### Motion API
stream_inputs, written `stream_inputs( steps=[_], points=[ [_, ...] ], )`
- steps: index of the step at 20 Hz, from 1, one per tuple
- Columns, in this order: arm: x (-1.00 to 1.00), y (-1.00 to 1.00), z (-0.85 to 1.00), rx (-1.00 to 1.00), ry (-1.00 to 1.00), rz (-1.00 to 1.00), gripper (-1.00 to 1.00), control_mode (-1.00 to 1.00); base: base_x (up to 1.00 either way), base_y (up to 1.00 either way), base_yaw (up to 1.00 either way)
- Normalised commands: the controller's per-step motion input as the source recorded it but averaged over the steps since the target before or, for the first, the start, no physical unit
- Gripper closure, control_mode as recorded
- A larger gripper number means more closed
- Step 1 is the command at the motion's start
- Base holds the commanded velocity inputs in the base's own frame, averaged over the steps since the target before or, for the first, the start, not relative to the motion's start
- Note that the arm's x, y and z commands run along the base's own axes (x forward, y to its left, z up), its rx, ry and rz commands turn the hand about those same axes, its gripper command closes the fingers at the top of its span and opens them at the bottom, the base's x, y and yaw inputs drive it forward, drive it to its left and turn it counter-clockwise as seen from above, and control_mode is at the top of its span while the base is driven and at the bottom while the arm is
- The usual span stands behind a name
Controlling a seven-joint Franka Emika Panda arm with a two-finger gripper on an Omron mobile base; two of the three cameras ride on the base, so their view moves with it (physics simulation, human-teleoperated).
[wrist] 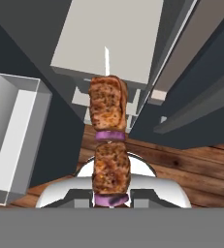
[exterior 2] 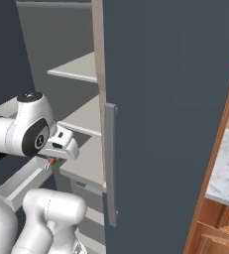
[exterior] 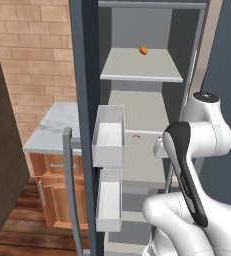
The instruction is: Store the kebab skewer in the freezer for long-term storage. Close the freezer door after placing the cooked food.
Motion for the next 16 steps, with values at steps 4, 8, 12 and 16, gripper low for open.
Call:
stream_inputs(
  steps=[4,8,12,16],
  points=[
    [0.0,0.0,0.0,0.0,0.0,0.0,1.0,1.0,0.1,0.11,0.0],
    [0.0,0.0,0.0,0.0,0.0,0.0,1.0,1.0,0.02,0.02,0.0],
    [0.0,0.0,0.0,0.0,0.0,0.0,1.0,1.0,0.0,0.0,0.0],
    [0.0,0.0,0.0,0.0,-0.06,0.04,1.0,-1.0,0.0,0.0,0.03]
  ],
)
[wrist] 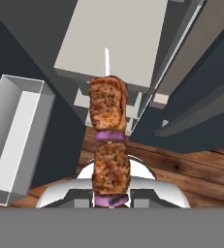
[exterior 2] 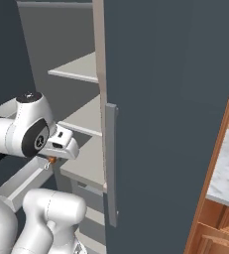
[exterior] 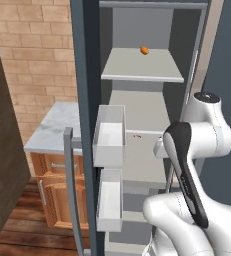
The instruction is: Store the kebab skewer in the freezer for long-term storage. Close the freezer door after placing the cooked food.
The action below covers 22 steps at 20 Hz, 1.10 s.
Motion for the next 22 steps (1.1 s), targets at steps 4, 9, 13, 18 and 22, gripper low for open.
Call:
stream_inputs(
  steps=[4,9,13,18,22],
  points=[
    [0.0,0.0,0.07,0.0,-0.19,0.07,1.0,-1.0,0.0,0.0,0.0],
    [-0.01,0.03,0.36,-0.01,-0.07,0.01,1.0,-1.0,0.0,0.0,0.0],
    [0.0,0.41,0.65,-0.14,-0.1,0.0,1.0,-1.0,0.0,0.0,0.0],
    [0.01,0.22,0.81,-0.1,-0.24,0.0,1.0,-1.0,0.0,0.0,0.0],
    [0.03,0.0,0.82,0.0,-0.27,0.0,1.0,-1.0,0.0,0.0,0.0]
  ],
)
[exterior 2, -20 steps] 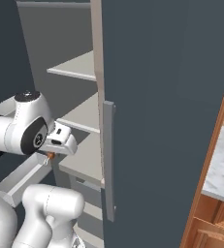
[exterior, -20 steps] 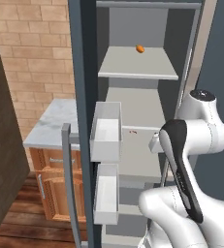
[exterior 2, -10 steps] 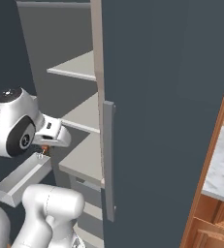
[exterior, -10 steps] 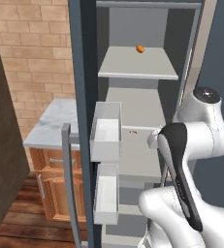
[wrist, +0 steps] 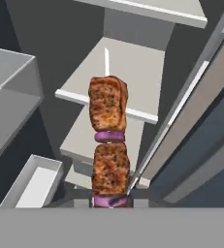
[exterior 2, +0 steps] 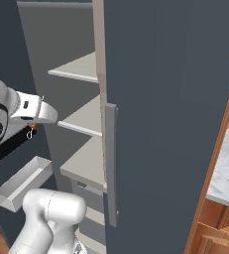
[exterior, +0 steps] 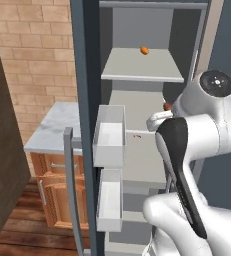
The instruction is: Store the kebab skewer in the freezer for long-term storage. Close the freezer door after placing the cooked food.
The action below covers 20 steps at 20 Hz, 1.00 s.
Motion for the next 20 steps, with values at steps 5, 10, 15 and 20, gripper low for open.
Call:
stream_inputs(
  steps=[5,10,15,20],
  points=[
    [0.05,0.0,0.61,0.01,-0.34,0.0,1.0,-1.0,0.0,0.0,0.0],
    [0.35,0.0,0.49,0.0,-0.27,0.0,1.0,-1.0,0.0,0.0,0.0],
    [0.42,0.0,0.57,0.07,-0.11,-0.06,1.0,-1.0,0.0,0.0,0.0],
    [0.33,-0.1,0.29,0.26,0.01,-0.15,1.0,-1.0,0.0,0.0,0.0]
  ],
)
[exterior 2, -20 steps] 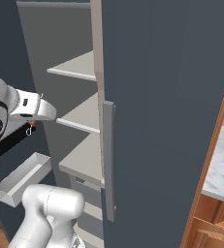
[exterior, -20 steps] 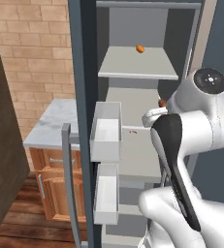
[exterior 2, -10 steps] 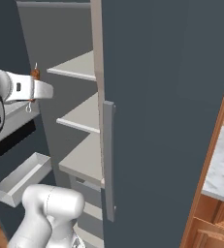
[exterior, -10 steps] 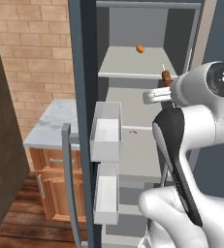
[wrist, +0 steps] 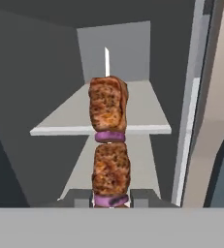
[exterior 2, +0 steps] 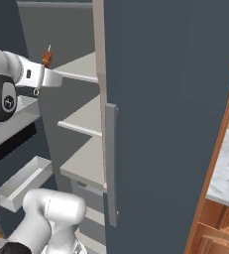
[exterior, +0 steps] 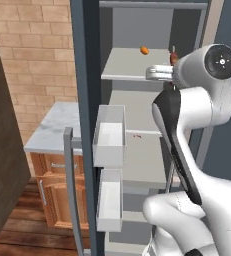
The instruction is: Store the kebab skewer in the freezer for long-term storage. Close the freezer door after placing the cooked food.
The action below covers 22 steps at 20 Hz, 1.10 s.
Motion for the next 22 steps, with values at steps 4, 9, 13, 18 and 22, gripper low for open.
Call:
stream_inputs(
  steps=[4,9,13,18,22],
  points=[
    [0.44,0.0,0.01,0.17,0.05,-0.22,1.0,-1.0,0.0,0.0,0.0],
    [0.35,-0.11,0.0,0.17,0.08,-0.13,1.0,-1.0,0.0,0.0,0.0],
    [0.16,-0.15,0.0,0.06,0.01,0.0,1.0,-1.0,0.0,0.0,0.0],
    [0.07,0.0,0.0,0.0,-0.01,0.0,1.0,-1.0,0.0,0.0,0.0],
    [0.25,0.0,-0.07,0.0,0.0,0.0,1.0,-1.0,0.0,0.0,0.0]
  ],
)
